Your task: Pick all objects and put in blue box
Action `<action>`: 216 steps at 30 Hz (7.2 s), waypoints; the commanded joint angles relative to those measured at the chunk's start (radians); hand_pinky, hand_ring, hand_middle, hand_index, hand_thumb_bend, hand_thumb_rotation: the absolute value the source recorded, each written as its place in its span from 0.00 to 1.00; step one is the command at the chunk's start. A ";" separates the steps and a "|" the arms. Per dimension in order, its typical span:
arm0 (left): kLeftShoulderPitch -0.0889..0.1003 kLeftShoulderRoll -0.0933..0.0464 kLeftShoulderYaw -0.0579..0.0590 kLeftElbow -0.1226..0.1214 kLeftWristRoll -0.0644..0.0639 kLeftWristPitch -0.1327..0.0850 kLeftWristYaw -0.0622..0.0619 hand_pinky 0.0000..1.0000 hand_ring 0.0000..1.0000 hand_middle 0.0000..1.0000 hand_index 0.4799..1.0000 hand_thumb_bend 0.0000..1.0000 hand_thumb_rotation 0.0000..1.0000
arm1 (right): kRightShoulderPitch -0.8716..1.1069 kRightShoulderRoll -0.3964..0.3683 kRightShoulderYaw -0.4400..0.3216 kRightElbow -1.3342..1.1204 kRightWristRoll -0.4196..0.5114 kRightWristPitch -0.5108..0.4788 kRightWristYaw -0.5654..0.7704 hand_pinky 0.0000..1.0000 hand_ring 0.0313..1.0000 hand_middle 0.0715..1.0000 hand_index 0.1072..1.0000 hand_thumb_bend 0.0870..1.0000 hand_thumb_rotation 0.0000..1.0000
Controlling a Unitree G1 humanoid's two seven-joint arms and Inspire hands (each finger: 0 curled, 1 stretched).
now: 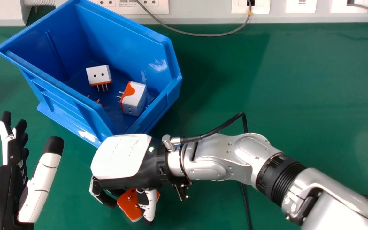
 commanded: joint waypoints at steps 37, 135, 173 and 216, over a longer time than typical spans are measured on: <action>0.002 0.012 0.020 -0.018 -0.015 -0.002 -0.017 1.00 1.00 1.00 1.00 0.79 0.88 | 0.145 -0.176 -0.183 -0.468 0.169 0.072 0.237 0.27 0.37 0.42 0.45 0.45 0.00; -0.058 0.037 0.048 0.010 -0.054 0.032 -0.034 1.00 1.00 1.00 1.00 0.77 0.86 | 0.475 -0.435 -0.441 -0.987 0.486 0.185 0.510 0.39 0.40 0.43 0.43 0.45 0.00; -0.032 0.048 0.067 -0.022 -0.074 0.046 -0.049 1.00 1.00 1.00 1.00 0.76 0.85 | 0.723 -0.528 -0.538 -1.180 0.494 0.296 0.530 0.82 0.92 0.92 0.85 0.95 0.14; -0.033 0.046 0.075 -0.070 -0.078 0.104 -0.047 1.00 1.00 1.00 1.00 0.77 0.86 | 0.586 -0.406 -0.296 -0.618 0.020 0.076 0.034 0.72 0.80 0.79 0.72 0.38 0.00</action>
